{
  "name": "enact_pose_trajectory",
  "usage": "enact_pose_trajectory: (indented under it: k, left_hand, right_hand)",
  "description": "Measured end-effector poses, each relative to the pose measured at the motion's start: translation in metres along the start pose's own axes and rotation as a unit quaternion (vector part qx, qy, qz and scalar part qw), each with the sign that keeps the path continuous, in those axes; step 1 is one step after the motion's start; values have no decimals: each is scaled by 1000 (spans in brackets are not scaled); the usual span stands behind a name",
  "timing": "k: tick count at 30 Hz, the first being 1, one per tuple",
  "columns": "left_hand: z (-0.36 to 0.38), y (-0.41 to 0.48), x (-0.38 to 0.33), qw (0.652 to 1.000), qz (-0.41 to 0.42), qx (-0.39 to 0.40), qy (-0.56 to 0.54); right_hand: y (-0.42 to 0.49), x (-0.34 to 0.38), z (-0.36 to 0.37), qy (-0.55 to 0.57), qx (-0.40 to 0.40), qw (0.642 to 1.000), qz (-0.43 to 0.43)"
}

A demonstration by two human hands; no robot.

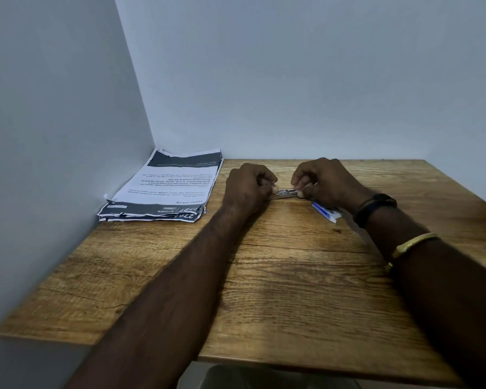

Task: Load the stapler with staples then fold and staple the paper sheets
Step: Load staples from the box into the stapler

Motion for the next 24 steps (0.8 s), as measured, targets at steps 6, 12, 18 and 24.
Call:
enact_pose_trajectory:
  k: [6,12,18,24]
  left_hand:
    - [13,-3,-18,993,49,33,101]
    - [28,-6,-33,964,88,64,242]
    - [34,-7,-35,950,101,85,283]
    - [18,-4,-22,964,70,74,246]
  right_hand:
    - [-1,6,-1,-29,-1,999,-16]
    - [0,3,-2,-29,-4,1000,9]
    - [0,1,-2,-23,-17,1000,10]
    - [2,-2,-2,-13,-15,1000,15]
Point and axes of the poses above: each hand's wrist, its own y-axis towards the middle knuckle, its own z-axis out of the palm, x = y × z, the point moved 8 cm from there along y, towards the middle knuckle
